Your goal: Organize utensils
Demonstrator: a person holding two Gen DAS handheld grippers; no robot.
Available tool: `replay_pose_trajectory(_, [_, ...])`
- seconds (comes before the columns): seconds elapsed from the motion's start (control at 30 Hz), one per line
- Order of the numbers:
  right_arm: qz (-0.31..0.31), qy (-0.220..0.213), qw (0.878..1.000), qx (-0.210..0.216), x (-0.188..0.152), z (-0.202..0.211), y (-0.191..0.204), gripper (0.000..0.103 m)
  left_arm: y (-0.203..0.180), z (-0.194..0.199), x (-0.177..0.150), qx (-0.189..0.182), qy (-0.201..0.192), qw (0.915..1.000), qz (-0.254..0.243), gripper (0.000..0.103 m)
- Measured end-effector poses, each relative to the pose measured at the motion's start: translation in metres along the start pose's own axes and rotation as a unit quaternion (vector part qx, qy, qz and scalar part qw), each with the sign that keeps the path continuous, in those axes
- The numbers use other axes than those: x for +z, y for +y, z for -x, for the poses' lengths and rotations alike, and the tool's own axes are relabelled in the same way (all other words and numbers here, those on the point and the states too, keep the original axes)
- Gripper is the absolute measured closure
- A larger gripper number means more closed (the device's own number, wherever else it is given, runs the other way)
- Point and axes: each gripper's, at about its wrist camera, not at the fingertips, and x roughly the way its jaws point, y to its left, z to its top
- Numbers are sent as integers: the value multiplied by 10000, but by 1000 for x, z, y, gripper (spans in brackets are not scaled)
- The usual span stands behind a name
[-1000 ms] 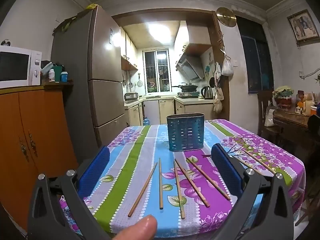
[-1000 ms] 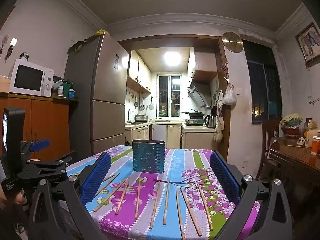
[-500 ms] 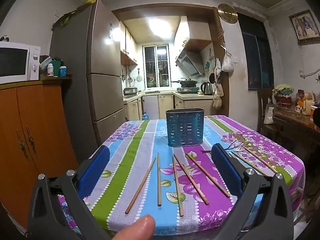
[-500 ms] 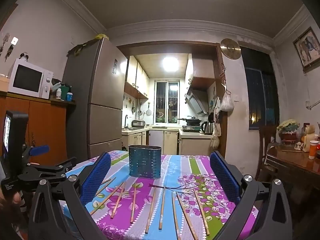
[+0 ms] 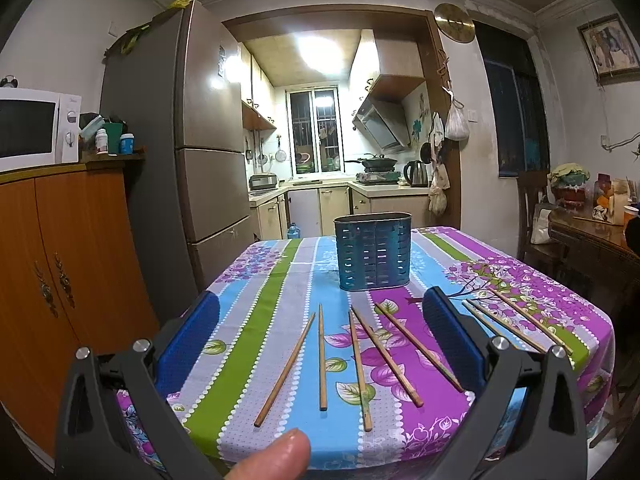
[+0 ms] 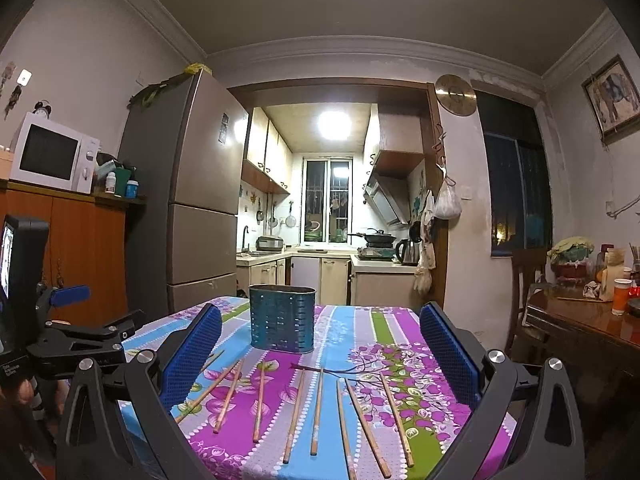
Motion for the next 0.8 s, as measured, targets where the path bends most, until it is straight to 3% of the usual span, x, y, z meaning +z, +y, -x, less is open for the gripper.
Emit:
replay_pose_trajectory(0.2, [21,56,10000,14,-2,-3,1,4,1,2,2,-50,-106,9999,80,5])
replay_pose_trajectory(0.5, [-66,128,9997,184,-5,-6,-2,4,2,0,3,212,2,9998,19,5])
replay_pose_trajectory(0.8, [-112,153,9993,308,-10,-12,-2,4,8,-2,8,150,5,9999,-4,5])
